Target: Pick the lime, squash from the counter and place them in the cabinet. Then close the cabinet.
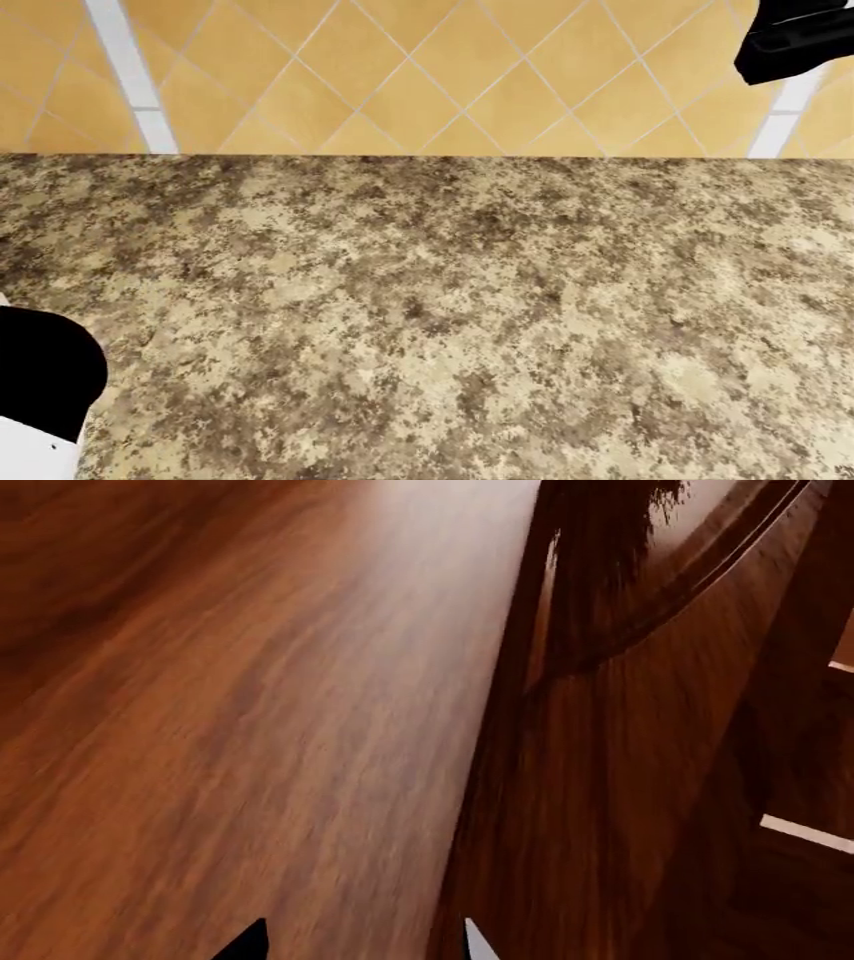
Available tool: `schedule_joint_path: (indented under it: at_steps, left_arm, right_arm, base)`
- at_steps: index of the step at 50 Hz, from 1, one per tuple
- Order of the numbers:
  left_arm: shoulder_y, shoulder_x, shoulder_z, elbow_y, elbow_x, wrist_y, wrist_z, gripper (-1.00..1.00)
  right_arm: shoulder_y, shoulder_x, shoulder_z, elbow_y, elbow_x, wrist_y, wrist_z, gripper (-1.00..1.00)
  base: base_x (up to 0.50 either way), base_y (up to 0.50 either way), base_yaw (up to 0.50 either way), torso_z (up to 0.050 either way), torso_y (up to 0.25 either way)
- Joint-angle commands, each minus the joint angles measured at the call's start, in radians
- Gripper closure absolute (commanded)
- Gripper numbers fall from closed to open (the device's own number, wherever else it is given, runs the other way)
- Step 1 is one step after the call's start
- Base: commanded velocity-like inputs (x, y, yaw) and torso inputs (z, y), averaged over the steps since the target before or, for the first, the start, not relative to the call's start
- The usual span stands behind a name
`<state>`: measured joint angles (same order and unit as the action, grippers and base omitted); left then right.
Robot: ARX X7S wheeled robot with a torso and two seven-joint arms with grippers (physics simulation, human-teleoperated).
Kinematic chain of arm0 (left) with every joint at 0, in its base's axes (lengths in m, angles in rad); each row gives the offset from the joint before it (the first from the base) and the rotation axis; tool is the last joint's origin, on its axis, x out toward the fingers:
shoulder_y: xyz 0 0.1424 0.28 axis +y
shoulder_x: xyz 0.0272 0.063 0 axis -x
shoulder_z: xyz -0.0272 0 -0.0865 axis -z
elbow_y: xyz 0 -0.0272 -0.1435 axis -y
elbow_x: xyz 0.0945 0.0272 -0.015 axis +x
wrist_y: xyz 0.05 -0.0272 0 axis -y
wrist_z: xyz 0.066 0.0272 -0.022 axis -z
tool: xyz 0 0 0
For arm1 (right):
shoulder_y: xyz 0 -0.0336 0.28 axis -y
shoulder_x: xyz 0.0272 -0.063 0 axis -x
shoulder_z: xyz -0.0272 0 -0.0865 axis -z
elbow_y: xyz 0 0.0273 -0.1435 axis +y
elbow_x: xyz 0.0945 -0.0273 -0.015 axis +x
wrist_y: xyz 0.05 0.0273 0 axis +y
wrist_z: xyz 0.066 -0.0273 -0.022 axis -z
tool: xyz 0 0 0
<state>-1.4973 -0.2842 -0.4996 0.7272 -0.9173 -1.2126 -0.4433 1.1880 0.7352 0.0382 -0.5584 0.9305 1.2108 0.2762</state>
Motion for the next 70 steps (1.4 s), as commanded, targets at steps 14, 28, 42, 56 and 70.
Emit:
schedule_joint_path:
  at_steps: [14, 28, 42, 56, 70]
  left_arm:
    - [-0.260, 0.012, 0.298, -0.348, -0.026, 0.060, 0.437, -1.00]
    - [-0.302, -0.027, 0.437, -0.405, 0.020, 0.101, 0.565, -1.00]
    - [-0.352, -0.011, 0.556, -0.524, 0.130, 0.210, 0.634, -1.00]
    - [-0.338, 0.002, 0.697, -0.643, 0.231, 0.286, 0.696, -1.00]
    - [-0.340, 0.005, 0.773, -0.744, 0.303, 0.349, 0.724, -1.00]
  right_arm:
    - [-0.017, 0.000, 0.001, 0.003, 0.003, -0.013, 0.004, -1.00]
    - [-0.013, 0.003, -0.003, 0.005, 0.008, -0.014, 0.007, -1.00]
    - [-0.037, 0.000, -0.012, 0.006, -0.003, -0.039, 0.004, -1.00]
    - [-0.035, 0.000, -0.007, 0.001, 0.014, -0.029, 0.017, -1.00]
    - [-0.039, 0.000, -0.015, 0.006, 0.011, -0.040, 0.016, -1.00]
  base:
    - [0.00, 0.00, 0.00, 0.013, 0.007]
    - [0.00, 0.00, 0.00, 0.004, 0.002]
    - [0.00, 0.00, 0.00, 0.001, 0.000]
    - [0.00, 0.00, 0.00, 0.001, 0.000]
    - [0.00, 0.00, 0.00, 0.000, -0.002]
